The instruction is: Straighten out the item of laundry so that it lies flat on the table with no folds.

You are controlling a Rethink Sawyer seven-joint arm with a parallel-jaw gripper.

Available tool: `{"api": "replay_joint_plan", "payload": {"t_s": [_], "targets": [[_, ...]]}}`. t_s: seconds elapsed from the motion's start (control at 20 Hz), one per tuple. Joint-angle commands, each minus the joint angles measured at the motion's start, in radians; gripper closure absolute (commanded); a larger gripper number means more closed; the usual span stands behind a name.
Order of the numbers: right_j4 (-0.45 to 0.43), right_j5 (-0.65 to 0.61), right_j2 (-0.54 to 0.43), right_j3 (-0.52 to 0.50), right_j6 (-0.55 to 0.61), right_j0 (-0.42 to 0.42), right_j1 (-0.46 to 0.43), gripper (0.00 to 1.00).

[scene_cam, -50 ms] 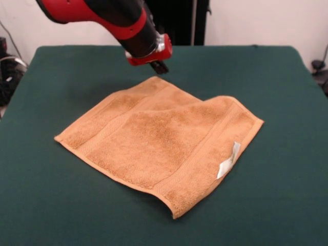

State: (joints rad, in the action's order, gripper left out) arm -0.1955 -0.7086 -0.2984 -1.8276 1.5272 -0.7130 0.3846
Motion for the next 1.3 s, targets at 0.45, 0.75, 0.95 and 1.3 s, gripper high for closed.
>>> {"api": "replay_joint_plan", "payload": {"t_s": [0.45, 0.75, 0.95, 1.3], "targets": [[0.131, -0.162, -0.113, 0.044, 0.090, 0.043, 0.058, 1.00], [0.137, -0.132, -0.109, 0.023, 0.076, 0.044, 0.073, 1.00], [0.157, -0.164, -0.115, 0.022, 0.069, 0.042, 0.094, 1.00], [0.175, -0.153, -0.113, 0.059, 0.065, 0.054, 0.072, 1.00]]}}
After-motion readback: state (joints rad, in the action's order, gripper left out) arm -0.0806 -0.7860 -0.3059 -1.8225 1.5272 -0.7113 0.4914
